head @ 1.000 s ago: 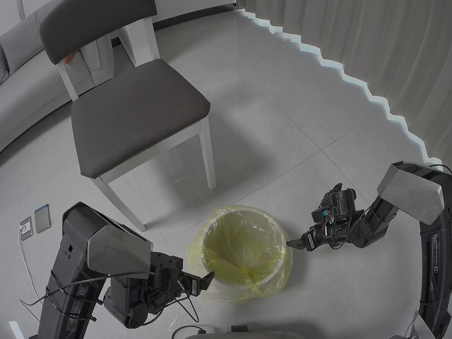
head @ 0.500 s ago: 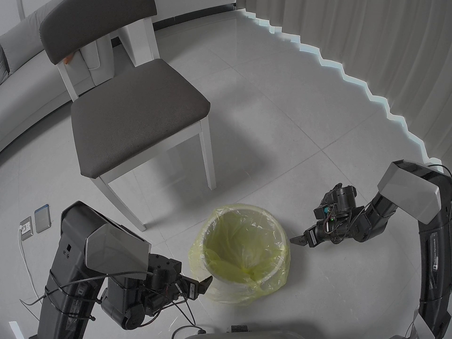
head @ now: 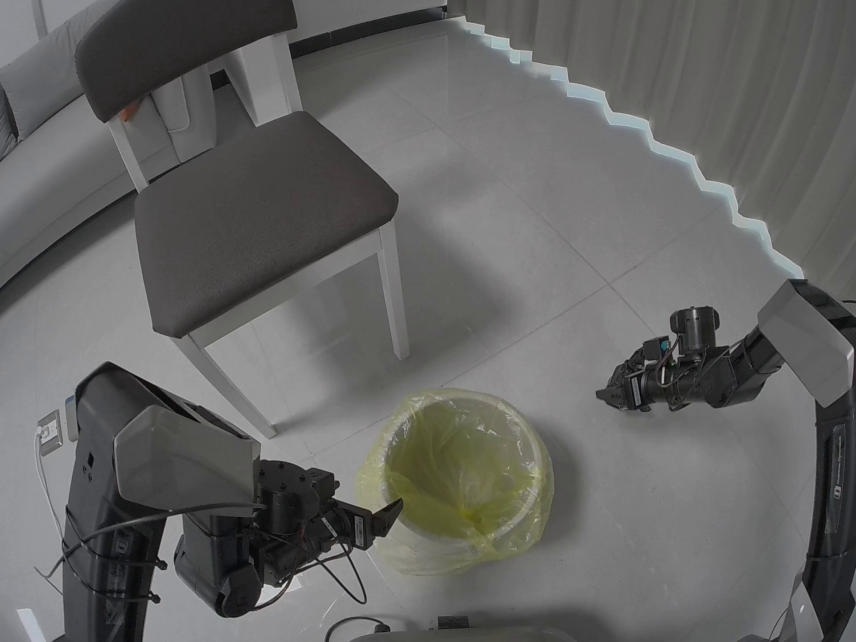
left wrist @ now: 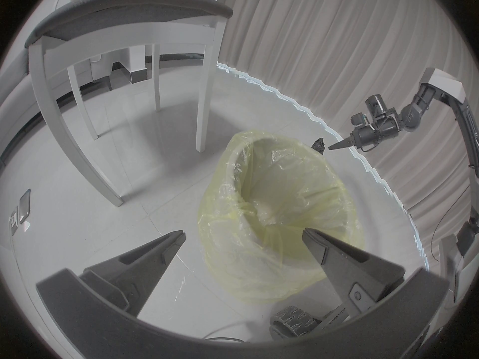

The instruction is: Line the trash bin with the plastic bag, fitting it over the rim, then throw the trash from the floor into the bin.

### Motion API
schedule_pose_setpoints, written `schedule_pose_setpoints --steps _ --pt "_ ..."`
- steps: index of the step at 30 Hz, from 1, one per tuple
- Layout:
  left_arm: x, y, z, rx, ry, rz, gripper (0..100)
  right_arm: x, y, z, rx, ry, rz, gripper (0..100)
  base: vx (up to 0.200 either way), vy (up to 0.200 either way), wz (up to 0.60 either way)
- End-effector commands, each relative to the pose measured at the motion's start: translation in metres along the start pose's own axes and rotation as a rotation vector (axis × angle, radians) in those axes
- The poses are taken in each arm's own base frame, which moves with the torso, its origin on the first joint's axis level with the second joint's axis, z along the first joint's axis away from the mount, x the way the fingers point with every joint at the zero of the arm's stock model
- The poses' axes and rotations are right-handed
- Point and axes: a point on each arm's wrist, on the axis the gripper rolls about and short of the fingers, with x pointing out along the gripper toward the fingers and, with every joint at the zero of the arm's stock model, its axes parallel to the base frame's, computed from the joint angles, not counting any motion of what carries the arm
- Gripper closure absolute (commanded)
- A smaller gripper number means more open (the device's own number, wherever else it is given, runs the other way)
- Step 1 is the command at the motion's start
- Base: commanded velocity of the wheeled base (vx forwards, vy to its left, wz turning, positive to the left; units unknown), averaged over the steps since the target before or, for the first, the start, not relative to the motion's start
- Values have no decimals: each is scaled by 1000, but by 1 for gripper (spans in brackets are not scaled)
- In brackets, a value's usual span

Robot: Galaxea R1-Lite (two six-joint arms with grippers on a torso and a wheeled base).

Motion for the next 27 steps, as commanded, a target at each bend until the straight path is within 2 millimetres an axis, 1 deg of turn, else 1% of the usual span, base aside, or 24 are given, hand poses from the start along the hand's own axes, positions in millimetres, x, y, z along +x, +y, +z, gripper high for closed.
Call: schedule_pose_setpoints --steps 1,4,8,9,10,12,18,20,22,24,26,27 --pt "-10 -3 14 -4 -56 -5 0 21 -34 18 22 -3 -85 0 0 0 0" --pt "-14 -3 16 -6 -60 -2 0 36 -45 22 19 -13 -124 0 0 0 0" --pt "-23 -3 20 -17 -66 -2 0 49 -59 19 14 36 -141 0 0 0 0" --pt "-23 -3 20 -17 -66 -2 0 49 -59 19 14 36 -141 0 0 0 0" --pt "-25 -3 24 -31 -80 -4 0 59 -67 15 12 53 -177 0 0 0 0" --pt "-26 -4 26 -32 -90 -6 0 70 -74 13 12 53 -214 0 0 0 0" --pt "-26 -4 27 -34 -93 -8 0 81 -78 12 18 80 -211 0 0 0 0" --pt "-25 -4 27 -34 -92 -6 0 91 -77 -6 30 136 -198 0 0 0 0" --pt "-26 -4 26 -34 -90 -6 0 96 -76 -16 38 169 -190 0 0 0 0" --pt "-26 -4 26 -35 -89 -6 0 99 -76 -22 50 193 -184 0 0 0 0" --pt "-26 -4 26 -35 -87 -5 0 99 -76 -23 51 199 -181 0 0 0 0" --pt "-26 -3 25 -36 -86 -4 0 99 -76 -23 48 197 -179 100 0 0 0"
